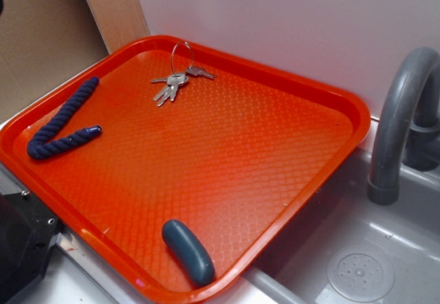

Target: Grab the silver keys.

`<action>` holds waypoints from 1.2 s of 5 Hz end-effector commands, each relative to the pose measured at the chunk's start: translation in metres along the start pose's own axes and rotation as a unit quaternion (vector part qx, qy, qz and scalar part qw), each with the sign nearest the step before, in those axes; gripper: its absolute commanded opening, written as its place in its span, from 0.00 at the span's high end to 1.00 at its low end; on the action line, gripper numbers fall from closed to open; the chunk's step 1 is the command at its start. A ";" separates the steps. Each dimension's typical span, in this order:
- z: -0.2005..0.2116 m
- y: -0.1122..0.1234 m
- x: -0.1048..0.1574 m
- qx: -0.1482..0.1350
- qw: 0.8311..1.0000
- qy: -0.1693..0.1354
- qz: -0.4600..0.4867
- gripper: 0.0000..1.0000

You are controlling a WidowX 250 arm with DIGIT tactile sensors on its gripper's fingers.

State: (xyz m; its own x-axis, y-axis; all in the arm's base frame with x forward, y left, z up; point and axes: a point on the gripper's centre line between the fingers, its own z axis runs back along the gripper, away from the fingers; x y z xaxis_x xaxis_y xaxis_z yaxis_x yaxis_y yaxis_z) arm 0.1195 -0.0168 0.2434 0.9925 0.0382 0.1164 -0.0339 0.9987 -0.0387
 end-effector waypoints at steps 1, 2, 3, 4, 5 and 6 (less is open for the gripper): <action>0.000 0.000 0.000 0.000 1.000 0.000 0.000 0.00; -0.047 0.011 0.045 0.042 0.996 -0.039 0.070 0.00; -0.076 0.027 0.093 0.035 0.993 -0.058 0.100 0.00; -0.099 0.044 0.127 0.029 0.991 -0.049 0.122 0.00; -0.115 0.070 0.148 0.028 0.990 -0.039 0.135 0.00; -0.117 0.073 0.153 0.020 0.990 -0.044 0.134 0.00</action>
State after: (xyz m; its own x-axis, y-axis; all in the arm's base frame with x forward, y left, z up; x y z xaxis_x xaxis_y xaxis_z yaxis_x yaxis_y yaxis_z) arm 0.2778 0.0486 0.1278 0.9454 0.2887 0.1512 -0.2863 0.9574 -0.0382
